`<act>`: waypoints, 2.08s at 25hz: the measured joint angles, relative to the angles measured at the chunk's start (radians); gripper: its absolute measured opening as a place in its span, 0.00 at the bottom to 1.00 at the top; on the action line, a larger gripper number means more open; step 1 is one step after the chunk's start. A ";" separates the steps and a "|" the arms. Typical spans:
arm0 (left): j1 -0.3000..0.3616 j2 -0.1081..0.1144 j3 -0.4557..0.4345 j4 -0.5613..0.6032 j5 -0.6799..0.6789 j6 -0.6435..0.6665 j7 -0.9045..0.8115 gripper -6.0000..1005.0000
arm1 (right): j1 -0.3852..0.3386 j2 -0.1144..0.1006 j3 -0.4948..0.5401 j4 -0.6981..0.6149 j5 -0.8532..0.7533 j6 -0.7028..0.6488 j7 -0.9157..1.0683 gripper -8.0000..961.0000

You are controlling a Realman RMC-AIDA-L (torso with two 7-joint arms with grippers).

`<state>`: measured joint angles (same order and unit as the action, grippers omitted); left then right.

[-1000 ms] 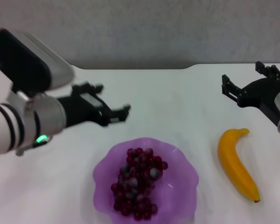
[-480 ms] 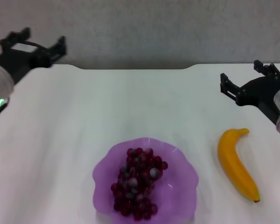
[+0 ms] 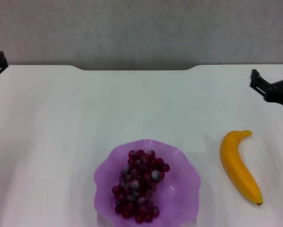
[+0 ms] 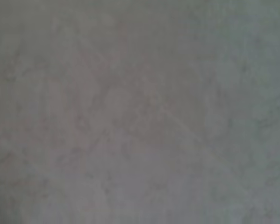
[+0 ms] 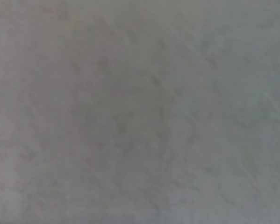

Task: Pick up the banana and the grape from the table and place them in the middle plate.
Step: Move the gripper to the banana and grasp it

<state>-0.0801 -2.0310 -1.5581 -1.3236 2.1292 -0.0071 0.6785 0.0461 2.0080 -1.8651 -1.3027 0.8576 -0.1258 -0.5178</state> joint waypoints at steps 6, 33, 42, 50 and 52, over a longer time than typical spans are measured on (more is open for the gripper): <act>0.014 0.000 0.009 -0.006 0.000 -0.004 0.004 0.88 | 0.005 -0.001 0.024 0.041 0.008 0.020 0.036 0.93; 0.006 0.002 -0.004 -0.030 0.012 -0.060 0.010 0.88 | 0.163 -0.001 0.096 0.196 -0.058 0.466 0.209 0.92; 0.009 0.003 -0.015 -0.033 0.012 -0.070 0.010 0.88 | 0.204 0.000 0.089 0.223 -0.218 0.522 0.374 0.92; 0.002 0.002 -0.013 -0.033 0.013 -0.084 0.010 0.88 | 0.312 0.000 0.088 0.355 -0.212 0.552 0.388 0.92; 0.000 0.002 -0.013 -0.033 0.013 -0.087 0.010 0.88 | 0.327 0.000 0.087 0.373 -0.212 0.553 0.389 0.91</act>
<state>-0.0797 -2.0289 -1.5713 -1.3561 2.1420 -0.0937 0.6888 0.3728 2.0079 -1.7781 -0.9297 0.6452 0.4271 -0.1284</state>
